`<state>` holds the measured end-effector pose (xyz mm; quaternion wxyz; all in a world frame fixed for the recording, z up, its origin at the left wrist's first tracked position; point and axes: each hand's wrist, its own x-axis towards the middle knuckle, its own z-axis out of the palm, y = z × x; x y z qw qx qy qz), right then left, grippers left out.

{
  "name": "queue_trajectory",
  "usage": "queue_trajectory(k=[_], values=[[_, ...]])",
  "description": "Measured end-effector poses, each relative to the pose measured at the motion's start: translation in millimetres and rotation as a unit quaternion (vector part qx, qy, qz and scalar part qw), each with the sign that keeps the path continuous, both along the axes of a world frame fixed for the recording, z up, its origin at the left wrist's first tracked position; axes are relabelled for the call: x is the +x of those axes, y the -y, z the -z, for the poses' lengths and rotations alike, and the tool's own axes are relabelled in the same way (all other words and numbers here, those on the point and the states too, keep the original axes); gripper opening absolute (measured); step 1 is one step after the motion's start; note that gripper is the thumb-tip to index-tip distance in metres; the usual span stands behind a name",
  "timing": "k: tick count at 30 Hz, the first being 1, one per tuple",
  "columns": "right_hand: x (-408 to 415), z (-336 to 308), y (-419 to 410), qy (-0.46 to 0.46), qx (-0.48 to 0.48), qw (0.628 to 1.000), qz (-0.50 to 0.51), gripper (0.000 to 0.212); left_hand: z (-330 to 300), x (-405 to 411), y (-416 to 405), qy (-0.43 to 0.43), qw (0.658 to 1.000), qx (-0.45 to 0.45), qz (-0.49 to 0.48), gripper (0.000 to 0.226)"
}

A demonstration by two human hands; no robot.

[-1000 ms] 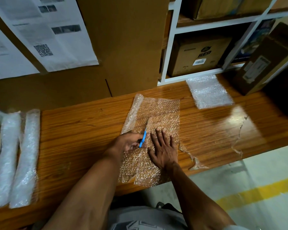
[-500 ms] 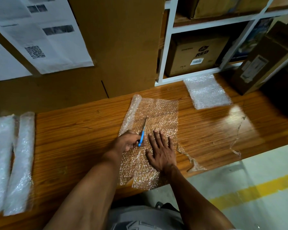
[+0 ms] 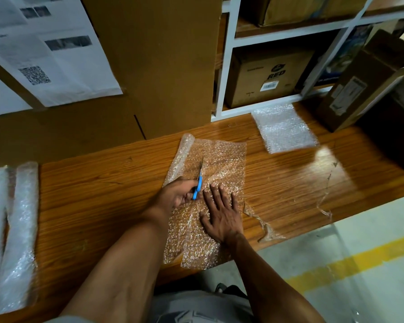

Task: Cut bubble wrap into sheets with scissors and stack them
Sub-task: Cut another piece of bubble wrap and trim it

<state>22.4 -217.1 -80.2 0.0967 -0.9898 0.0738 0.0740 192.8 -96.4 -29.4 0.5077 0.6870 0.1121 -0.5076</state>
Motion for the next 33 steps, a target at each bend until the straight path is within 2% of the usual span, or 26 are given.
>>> queue_trajectory(k=[4, 10, 15, 25, 33], values=[[0, 2, 0, -0.001, 0.004, 1.0, 0.001, 0.077, 3, 2, 2, 0.026, 0.999, 0.02, -0.01, 0.01], [2, 0, -2, 0.0, 0.016, 1.0, 0.015, 0.075, 5, 6, -1, 0.024, 0.999, 0.023, -0.004, 0.007], [20, -13, 5, 0.054, 0.018, 0.997, 0.046, 0.055, 12, 11, -5, 0.004, 1.0, 0.024, -0.007, 0.016], [86, -10, 49, -0.007, 0.012, 0.998, 0.059, 0.069, 14, 10, -11, 0.004, 1.0, 0.014, 0.004, 0.015], [87, 4, 49, -0.006, -0.014, 0.998, 0.062, 0.073, 5, 6, -15, 0.0, 1.0, -0.009, 0.0, 0.018]])
